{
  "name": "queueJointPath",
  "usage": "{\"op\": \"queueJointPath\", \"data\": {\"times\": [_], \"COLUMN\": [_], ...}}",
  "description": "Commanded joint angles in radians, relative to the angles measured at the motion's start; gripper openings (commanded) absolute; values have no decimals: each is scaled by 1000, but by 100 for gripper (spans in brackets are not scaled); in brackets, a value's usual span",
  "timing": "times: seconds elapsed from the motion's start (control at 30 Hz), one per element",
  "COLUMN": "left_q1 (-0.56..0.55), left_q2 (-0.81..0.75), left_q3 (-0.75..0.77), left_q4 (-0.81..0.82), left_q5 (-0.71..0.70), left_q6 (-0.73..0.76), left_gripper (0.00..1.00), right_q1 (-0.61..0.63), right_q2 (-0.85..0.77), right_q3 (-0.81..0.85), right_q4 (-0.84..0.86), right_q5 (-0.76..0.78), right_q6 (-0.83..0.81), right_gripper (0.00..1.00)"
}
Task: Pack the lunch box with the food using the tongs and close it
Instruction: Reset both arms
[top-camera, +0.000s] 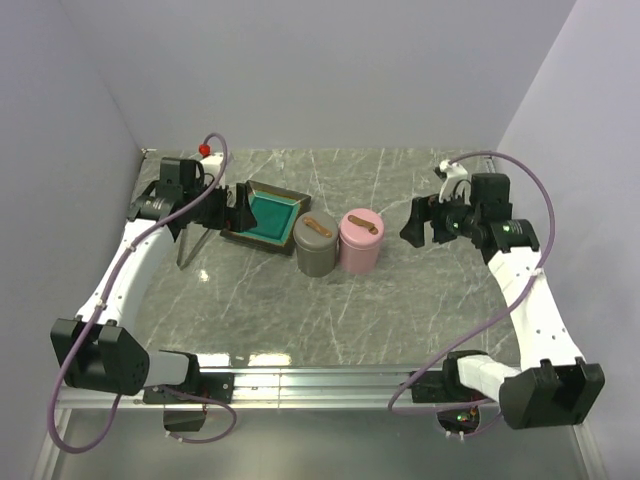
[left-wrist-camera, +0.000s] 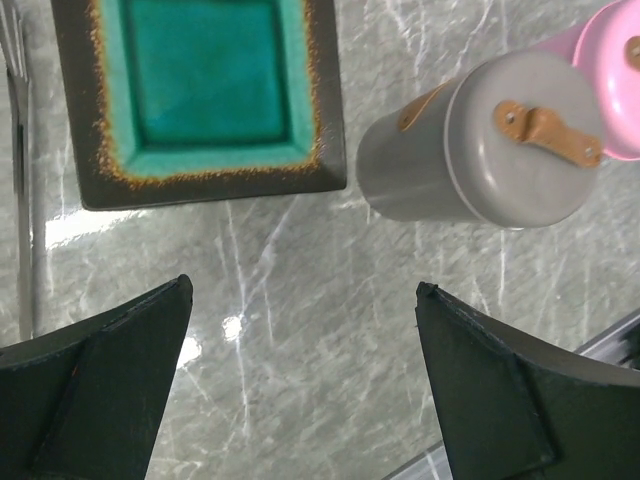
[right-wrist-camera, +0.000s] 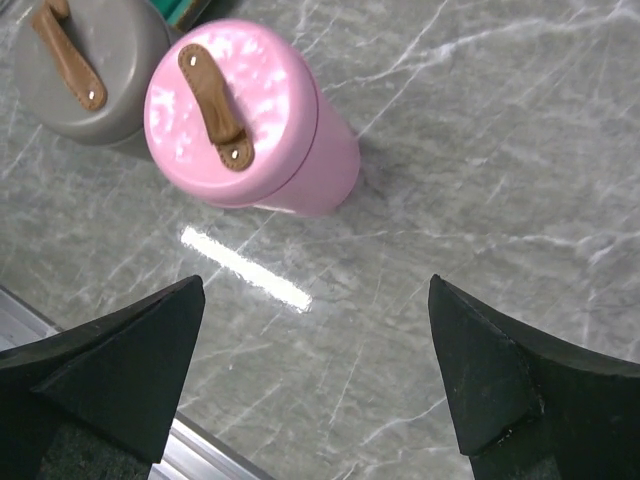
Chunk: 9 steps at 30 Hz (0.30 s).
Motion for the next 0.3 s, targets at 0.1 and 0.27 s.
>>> {"op": "queueJointPath", "data": {"times": [0.1,0.27], "left_q1": [4,4], "left_q2": [-51,-91], "left_q3": [-40,-48], "left_q4": [74,82], "left_q5": [-49,-44], "left_q6": [39,39], "left_gripper": [99,100], "right_q1": [-6,-5], "right_q2": [-85,-108], "right_q3": [-84,-90], "right_q4": [124,137], "right_q5": [-24,-9], "right_q6": [59,87], "right_gripper": [100,100]}}
